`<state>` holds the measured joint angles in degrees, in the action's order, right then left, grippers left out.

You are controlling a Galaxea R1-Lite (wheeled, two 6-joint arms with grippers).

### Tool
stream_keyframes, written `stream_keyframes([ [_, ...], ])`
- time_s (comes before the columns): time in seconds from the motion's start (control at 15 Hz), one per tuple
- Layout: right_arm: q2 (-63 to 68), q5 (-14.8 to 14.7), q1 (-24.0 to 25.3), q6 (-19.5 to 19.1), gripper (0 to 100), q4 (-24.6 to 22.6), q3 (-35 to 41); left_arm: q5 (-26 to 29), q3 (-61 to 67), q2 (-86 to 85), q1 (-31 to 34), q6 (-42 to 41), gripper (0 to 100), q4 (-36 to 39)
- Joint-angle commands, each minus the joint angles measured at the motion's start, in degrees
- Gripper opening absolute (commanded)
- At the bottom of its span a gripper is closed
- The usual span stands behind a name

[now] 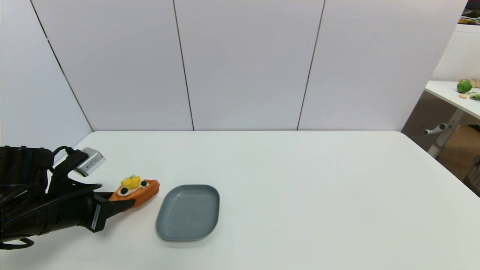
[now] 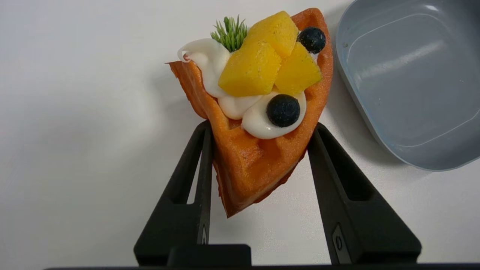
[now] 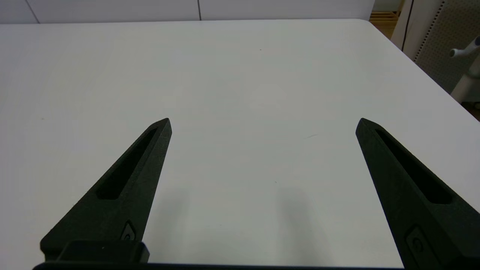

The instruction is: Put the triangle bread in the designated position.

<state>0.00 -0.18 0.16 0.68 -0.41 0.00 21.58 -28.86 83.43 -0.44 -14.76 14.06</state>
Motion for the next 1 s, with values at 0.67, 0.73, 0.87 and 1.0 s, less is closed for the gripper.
stream_keyframes([
  [0.67, 0.1, 0.0, 0.0, 0.0, 100, 0.0, 0.1, 2.0, 8.2, -9.7, 0.2, 0.5, 100, 0.0],
  [0.73, 0.0, 0.0, 0.0, 0.0, 100, 0.0, 0.0, 2.0, 8.5, -13.0, 0.2, 1.7, 100, 0.0],
  [0.87, 0.1, 0.0, 0.0, 0.0, 100, 0.0, 0.1, 1.7, 8.7, -19.5, 0.2, 2.7, 100, -0.4],
  [1.0, 0.0, 0.0, 0.0, 0.0, 100, 0.0, 0.1, 1.6, 9.4, -26.3, 0.4, 3.8, 100, -0.5],
])
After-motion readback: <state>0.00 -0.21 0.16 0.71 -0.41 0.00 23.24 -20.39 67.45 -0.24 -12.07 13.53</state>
